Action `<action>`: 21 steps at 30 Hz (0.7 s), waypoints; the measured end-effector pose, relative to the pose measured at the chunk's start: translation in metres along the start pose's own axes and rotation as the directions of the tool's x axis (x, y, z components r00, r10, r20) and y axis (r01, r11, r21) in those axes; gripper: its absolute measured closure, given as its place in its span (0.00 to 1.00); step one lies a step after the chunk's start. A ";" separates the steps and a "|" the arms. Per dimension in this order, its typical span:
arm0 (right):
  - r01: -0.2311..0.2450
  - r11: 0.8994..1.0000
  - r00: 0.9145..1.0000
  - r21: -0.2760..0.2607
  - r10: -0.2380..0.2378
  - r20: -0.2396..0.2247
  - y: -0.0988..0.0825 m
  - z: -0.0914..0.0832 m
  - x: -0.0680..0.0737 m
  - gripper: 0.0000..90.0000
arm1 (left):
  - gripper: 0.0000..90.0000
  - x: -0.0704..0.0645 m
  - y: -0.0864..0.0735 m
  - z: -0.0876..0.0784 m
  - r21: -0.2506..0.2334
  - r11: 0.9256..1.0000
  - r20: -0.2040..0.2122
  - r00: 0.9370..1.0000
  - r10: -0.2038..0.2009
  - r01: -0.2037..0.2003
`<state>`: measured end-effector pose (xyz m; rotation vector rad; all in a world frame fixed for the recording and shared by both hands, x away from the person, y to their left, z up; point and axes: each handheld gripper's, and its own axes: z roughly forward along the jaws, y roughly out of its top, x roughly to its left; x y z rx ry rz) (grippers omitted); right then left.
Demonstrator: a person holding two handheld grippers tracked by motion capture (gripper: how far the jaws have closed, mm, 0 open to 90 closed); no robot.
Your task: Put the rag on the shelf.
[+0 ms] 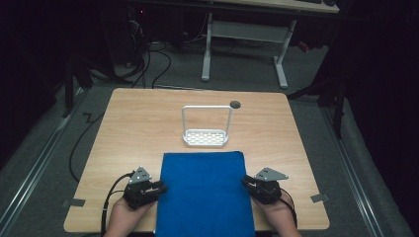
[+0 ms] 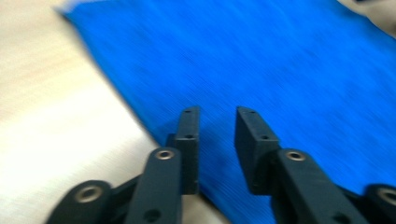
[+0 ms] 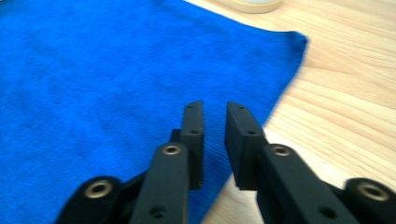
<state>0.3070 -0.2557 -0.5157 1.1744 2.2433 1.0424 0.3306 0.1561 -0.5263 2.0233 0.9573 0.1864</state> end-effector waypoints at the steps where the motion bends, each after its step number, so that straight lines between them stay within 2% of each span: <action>1: 0.001 1.000 1.000 -0.001 -0.001 0.005 -0.001 -0.001 -0.002 0.85 | 0.72 0.006 0.003 0.001 -0.027 1.000 -0.030 0.999 -0.012 0.011; 5: -0.026 1.000 0.999 0.003 0.026 0.023 -0.006 -0.002 -0.009 0.82 | 0.67 0.026 0.017 0.010 -0.058 0.997 -0.095 0.994 -0.055 0.049; 9: -0.049 0.999 0.998 -0.006 0.049 0.039 -0.007 -0.004 -0.013 0.79 | 0.63 0.039 0.030 0.027 -0.052 0.998 -0.152 0.987 -0.046 0.039; 11: -0.048 0.999 0.998 -0.010 0.048 0.047 -0.008 -0.005 -0.014 0.79 | 0.63 0.044 0.036 0.036 -0.061 0.997 -0.151 0.987 -0.062 0.054; 16: -0.056 0.998 0.997 -0.018 0.057 0.053 -0.008 -0.005 -0.016 0.79 | 0.64 0.051 0.051 0.053 -0.053 0.997 -0.193 0.979 -0.071 0.062; 18: -0.055 0.998 0.997 -0.020 0.056 0.054 -0.008 -0.005 -0.017 0.80 | 0.68 0.054 0.054 0.057 -0.048 0.995 -0.198 0.976 -0.092 0.084; 21: -0.062 0.998 0.997 -0.025 0.063 0.050 -0.007 -0.004 -0.017 0.79 | 0.73 0.055 0.054 0.061 -0.048 0.994 -0.196 0.975 -0.103 0.095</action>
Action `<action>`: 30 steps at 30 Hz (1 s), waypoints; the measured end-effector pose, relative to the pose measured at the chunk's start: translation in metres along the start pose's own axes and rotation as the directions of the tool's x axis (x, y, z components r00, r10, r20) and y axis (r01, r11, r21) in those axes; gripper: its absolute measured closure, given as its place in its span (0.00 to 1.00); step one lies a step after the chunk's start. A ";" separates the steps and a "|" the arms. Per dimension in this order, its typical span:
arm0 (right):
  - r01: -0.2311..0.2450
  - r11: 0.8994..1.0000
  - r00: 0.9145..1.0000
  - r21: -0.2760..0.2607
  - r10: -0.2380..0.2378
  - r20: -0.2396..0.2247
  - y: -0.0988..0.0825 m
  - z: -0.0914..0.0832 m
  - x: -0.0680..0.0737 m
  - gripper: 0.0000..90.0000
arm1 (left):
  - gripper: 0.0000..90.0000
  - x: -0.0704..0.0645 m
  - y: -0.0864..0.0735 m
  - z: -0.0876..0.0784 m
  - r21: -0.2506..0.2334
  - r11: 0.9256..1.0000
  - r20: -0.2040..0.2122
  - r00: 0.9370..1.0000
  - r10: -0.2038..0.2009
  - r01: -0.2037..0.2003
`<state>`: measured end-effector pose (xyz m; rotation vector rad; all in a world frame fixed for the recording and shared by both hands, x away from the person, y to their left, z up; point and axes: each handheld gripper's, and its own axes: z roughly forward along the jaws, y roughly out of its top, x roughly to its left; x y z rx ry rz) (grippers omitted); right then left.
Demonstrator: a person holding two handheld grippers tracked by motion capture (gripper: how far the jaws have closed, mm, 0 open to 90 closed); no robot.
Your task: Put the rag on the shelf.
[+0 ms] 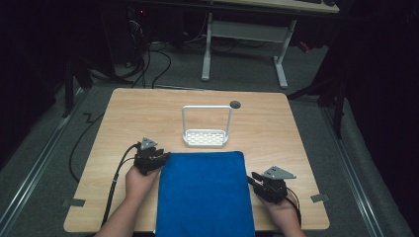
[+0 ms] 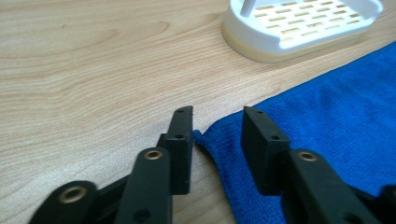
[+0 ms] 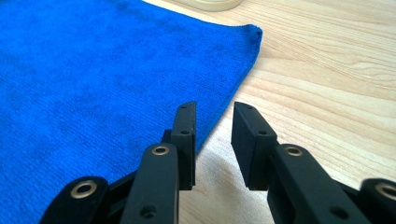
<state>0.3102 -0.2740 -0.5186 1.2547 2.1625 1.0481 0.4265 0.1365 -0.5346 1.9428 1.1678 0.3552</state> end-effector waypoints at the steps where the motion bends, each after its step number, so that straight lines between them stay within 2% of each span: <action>1: -0.004 1.000 1.000 -0.001 0.004 -0.001 0.000 0.000 0.000 0.78 | 0.75 0.000 -0.001 0.001 0.006 1.000 -0.003 1.000 -0.001 0.001; 6: -0.052 0.999 0.999 -0.011 0.052 -0.012 0.009 0.005 0.005 0.75 | 0.85 -0.001 -0.001 0.000 0.013 1.000 -0.002 1.000 0.001 -0.001; 8: -0.058 0.998 0.998 -0.010 0.058 0.001 0.018 0.010 0.005 0.74 | 0.89 -0.003 -0.002 0.000 0.016 1.000 -0.004 1.000 0.013 -0.013; 10: -0.056 0.998 0.998 -0.010 0.056 0.025 0.027 0.016 0.003 0.74 | 0.93 -0.002 -0.001 0.001 0.017 1.000 0.003 1.000 0.007 -0.007; 13: -0.067 0.998 0.996 0.003 0.067 0.063 0.039 0.032 -0.005 0.72 | 0.95 -0.001 -0.001 0.001 0.020 1.000 0.013 1.000 0.001 -0.001; 15: -0.100 0.995 0.992 0.021 0.099 0.075 0.046 0.048 -0.013 0.70 | 0.95 -0.001 -0.001 0.001 0.021 1.000 0.009 1.000 0.007 -0.007; 18: -0.110 0.993 0.990 0.046 0.105 0.092 0.054 0.066 -0.021 0.68 | 0.96 -0.001 -0.001 0.001 0.023 1.000 0.014 1.000 0.005 -0.005; 21: -0.114 0.991 0.988 0.070 0.106 0.111 0.057 0.078 -0.025 0.68 | 0.96 0.000 -0.001 0.000 0.024 1.000 0.016 1.000 0.002 -0.003; 23: -0.117 0.990 0.988 0.079 0.108 0.108 0.058 0.082 -0.026 0.68 | 0.97 0.000 -0.001 0.001 0.023 1.000 0.021 1.000 -0.003 0.003; 25: -0.109 0.990 0.988 0.087 0.098 0.119 0.057 0.085 -0.025 0.71 | 0.97 0.001 -0.001 0.001 0.022 1.000 0.025 1.000 -0.006 0.006; 27: -0.101 0.992 0.989 0.080 0.092 0.114 0.056 0.086 -0.024 0.81 | 0.97 0.000 -0.002 0.000 0.024 1.000 0.030 1.000 -0.004 0.004; 30: -0.064 0.994 0.993 0.086 0.055 0.105 0.057 0.087 -0.017 0.97 | 0.97 0.000 -0.002 0.000 0.023 1.000 0.028 1.000 0.000 0.000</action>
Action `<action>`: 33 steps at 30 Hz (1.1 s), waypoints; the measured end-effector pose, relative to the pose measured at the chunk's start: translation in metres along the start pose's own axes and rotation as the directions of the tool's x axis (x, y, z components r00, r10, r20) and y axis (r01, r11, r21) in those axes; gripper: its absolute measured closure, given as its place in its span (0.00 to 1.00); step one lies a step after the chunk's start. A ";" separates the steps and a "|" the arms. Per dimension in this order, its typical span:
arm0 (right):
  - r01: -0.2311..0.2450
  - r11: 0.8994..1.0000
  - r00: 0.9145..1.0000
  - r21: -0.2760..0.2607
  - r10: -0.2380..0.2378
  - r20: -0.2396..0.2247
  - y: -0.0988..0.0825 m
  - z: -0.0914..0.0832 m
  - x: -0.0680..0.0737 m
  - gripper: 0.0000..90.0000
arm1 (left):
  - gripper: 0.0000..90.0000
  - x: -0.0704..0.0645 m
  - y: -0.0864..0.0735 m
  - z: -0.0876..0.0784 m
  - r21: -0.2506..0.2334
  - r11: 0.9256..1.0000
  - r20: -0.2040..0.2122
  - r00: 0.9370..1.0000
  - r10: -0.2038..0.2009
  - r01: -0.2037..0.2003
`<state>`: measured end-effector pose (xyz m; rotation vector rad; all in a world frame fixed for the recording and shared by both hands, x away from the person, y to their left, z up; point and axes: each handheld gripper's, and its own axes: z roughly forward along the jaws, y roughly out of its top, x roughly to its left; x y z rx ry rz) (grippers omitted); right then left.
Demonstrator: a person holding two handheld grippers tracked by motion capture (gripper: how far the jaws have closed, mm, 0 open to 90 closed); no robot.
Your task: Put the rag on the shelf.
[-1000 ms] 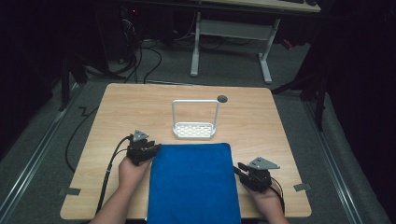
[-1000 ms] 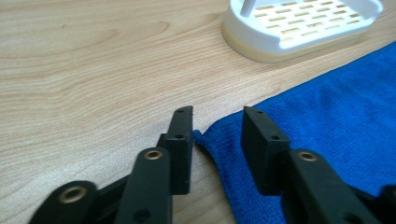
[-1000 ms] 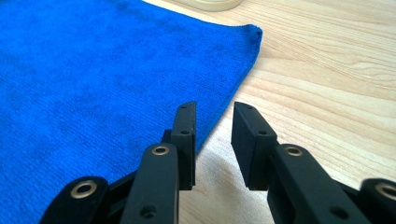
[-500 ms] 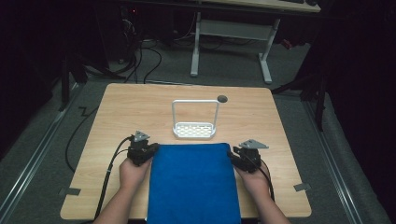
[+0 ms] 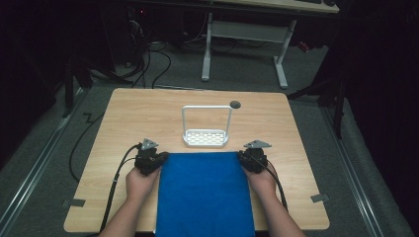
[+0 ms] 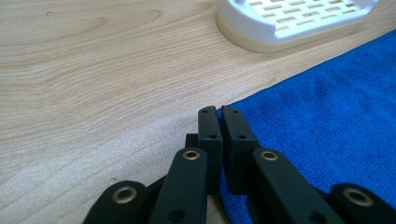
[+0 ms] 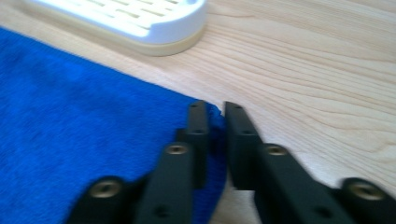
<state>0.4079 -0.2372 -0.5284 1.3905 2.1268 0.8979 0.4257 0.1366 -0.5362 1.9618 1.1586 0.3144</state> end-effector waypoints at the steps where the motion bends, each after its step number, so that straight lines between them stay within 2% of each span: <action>1: 0.013 1.000 1.000 -0.002 -0.013 0.009 0.000 0.000 0.001 0.98 | 0.97 0.001 0.000 0.000 0.000 1.000 0.007 1.000 -0.002 0.002; 3: 0.025 1.000 1.000 -0.012 -0.025 0.008 0.000 -0.001 0.005 0.98 | 0.97 0.001 -0.001 -0.002 -0.013 1.000 0.012 1.000 -0.003 0.003; 5: 0.035 0.998 0.999 -0.053 -0.035 -0.001 0.001 -0.008 0.008 0.98 | 0.97 -0.002 -0.003 -0.005 -0.051 0.999 0.020 1.000 0.021 -0.019; 7: 0.033 0.994 0.999 -0.102 -0.033 -0.004 0.003 -0.019 0.011 0.98 | 0.98 -0.004 -0.006 -0.011 -0.104 0.994 0.024 0.999 0.023 -0.020; 10: 0.023 0.987 0.999 -0.162 -0.026 -0.020 0.000 -0.032 0.014 0.98 | 0.98 -0.005 -0.005 -0.017 -0.118 0.993 0.018 0.999 0.030 -0.028; 16: 0.037 0.973 0.999 -0.226 -0.044 -0.028 0.000 -0.047 0.020 0.98 | 0.98 -0.015 -0.005 -0.034 -0.203 0.977 0.005 0.998 0.060 -0.058; 22: 0.060 0.955 0.997 -0.292 -0.071 -0.028 0.003 -0.064 0.026 0.98 | 0.98 -0.023 0.000 -0.055 -0.294 0.953 -0.014 0.997 0.075 -0.075; 26: 0.053 0.931 0.997 -0.360 -0.066 -0.024 0.007 -0.081 0.027 0.98 | 0.98 -0.025 0.004 -0.070 -0.352 0.933 -0.018 0.997 0.072 -0.074; 28: 0.052 0.921 0.998 -0.386 -0.066 -0.024 0.009 -0.087 0.027 0.98 | 0.98 -0.027 0.006 -0.079 -0.383 0.921 -0.018 0.997 0.075 -0.076; 29: 0.053 0.917 0.998 -0.396 -0.067 -0.021 0.010 -0.091 0.028 0.98 | 0.98 -0.029 0.008 -0.085 -0.403 0.912 -0.021 0.997 0.079 -0.081; 30: 0.054 0.907 0.997 -0.417 -0.068 -0.021 0.011 -0.095 0.029 0.98 | 0.98 -0.030 0.009 -0.088 -0.412 0.907 -0.024 0.996 0.084 -0.087; 32: 0.054 0.899 0.998 -0.434 -0.067 -0.016 0.013 -0.101 0.030 0.98 | 0.98 -0.033 0.012 -0.096 -0.441 0.892 -0.033 0.995 0.096 -0.101; 33: 0.055 0.892 0.998 -0.450 -0.069 -0.015 0.014 -0.104 0.031 0.98 | 0.98 -0.034 0.013 -0.100 -0.453 0.885 -0.037 0.994 0.103 -0.108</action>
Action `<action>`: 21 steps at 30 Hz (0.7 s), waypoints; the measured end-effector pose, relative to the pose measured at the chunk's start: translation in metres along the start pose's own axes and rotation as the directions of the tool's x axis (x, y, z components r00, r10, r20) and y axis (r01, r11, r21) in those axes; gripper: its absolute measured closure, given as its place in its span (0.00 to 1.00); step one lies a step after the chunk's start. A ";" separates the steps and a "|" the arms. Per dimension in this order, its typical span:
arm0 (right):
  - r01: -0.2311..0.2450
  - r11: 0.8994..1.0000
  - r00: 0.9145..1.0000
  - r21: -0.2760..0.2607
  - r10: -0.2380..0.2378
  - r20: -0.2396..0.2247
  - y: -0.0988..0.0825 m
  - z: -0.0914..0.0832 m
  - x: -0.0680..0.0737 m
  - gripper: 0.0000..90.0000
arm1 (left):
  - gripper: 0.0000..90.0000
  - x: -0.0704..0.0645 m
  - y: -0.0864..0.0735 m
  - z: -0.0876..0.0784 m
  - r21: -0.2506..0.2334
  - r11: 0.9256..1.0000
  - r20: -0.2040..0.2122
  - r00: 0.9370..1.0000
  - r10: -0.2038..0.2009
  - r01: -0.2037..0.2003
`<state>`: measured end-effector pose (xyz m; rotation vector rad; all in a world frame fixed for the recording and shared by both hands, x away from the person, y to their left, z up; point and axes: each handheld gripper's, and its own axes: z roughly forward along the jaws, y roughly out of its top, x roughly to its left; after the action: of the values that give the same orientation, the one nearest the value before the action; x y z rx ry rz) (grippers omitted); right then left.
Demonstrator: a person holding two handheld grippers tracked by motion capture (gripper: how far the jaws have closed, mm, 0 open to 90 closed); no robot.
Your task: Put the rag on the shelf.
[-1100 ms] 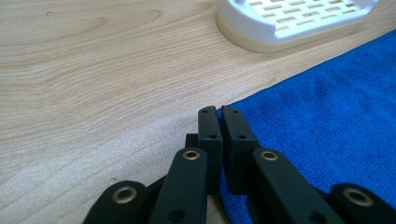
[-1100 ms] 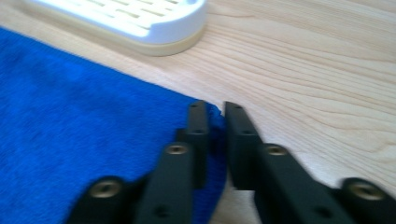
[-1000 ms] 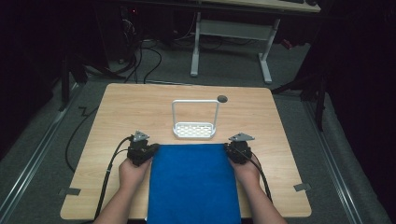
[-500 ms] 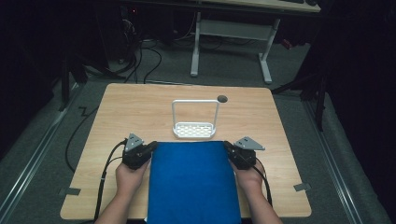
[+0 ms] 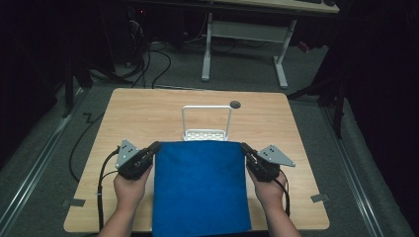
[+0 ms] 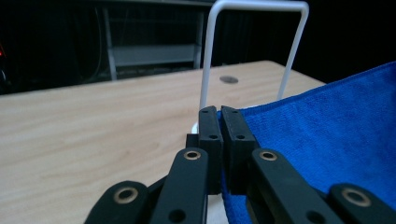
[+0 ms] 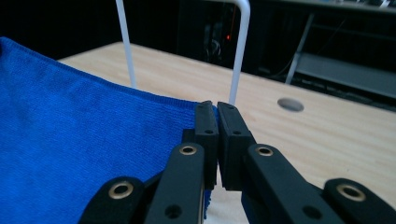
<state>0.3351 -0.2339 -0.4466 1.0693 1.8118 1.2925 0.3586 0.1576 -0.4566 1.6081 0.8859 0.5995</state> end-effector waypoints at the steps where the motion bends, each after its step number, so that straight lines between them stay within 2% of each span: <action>1: -0.001 1.000 1.000 -0.010 0.001 -0.001 0.002 -0.002 0.000 0.98 | 0.98 -0.001 0.002 -0.002 -0.010 1.000 -0.001 1.000 0.004 -0.004; 2: -0.001 1.000 1.000 -0.010 0.001 -0.001 0.002 -0.002 0.000 0.98 | 0.98 -0.001 0.002 -0.002 -0.010 1.000 -0.001 1.000 0.004 -0.004; 4: 0.000 0.999 1.000 -0.041 0.000 0.006 0.009 -0.008 0.000 0.98 | 0.98 -0.003 0.013 -0.007 -0.058 0.998 -0.001 1.000 0.021 -0.021; 6: -0.003 0.998 1.000 -0.055 0.003 0.005 0.012 -0.010 0.000 0.98 | 0.98 -0.003 0.016 -0.008 -0.067 0.997 -0.002 1.000 0.026 -0.026; 7: 0.000 0.997 1.000 -0.077 0.001 0.009 0.017 -0.013 -0.001 0.98 | 0.98 -0.004 0.025 -0.009 -0.088 0.995 0.003 0.999 0.036 -0.036; 10: -0.004 0.995 1.000 -0.099 0.005 0.009 0.023 -0.016 -0.002 0.98 | 0.98 -0.004 0.032 -0.010 -0.114 0.993 0.004 0.999 0.041 -0.040; 11: -0.012 0.992 1.000 -0.124 0.013 0.011 0.030 -0.018 -0.003 0.98 | 0.98 -0.005 0.039 -0.011 -0.129 0.990 0.000 0.999 0.052 -0.052; 14: -0.014 0.988 1.000 -0.151 0.016 0.014 0.042 -0.021 -0.004 0.98 | 0.98 -0.008 0.052 -0.012 -0.163 0.984 0.002 0.998 0.070 -0.069; 15: -0.014 0.988 1.000 -0.151 0.016 0.014 0.042 -0.021 -0.004 0.98 | 0.98 -0.008 0.052 -0.012 -0.163 0.984 0.002 0.998 0.070 -0.069; 16: -0.012 0.985 1.000 -0.172 0.015 0.016 0.050 -0.023 -0.005 0.98 | 0.98 -0.009 0.060 -0.012 -0.185 0.980 0.001 0.997 0.080 -0.078; 17: -0.012 0.985 1.000 -0.172 0.015 0.016 0.050 -0.023 -0.005 0.98 | 0.98 -0.009 0.060 -0.012 -0.185 0.980 0.001 0.997 0.080 -0.078; 21: 0.009 0.976 1.000 -0.217 -0.004 0.024 0.071 -0.028 -0.008 0.98 | 0.98 -0.009 0.077 -0.011 -0.220 0.972 0.000 0.996 0.090 -0.088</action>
<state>0.3311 -0.2399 -0.3705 0.9536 1.6124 1.4310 0.3620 0.1511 -0.3789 1.4546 0.7159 0.7261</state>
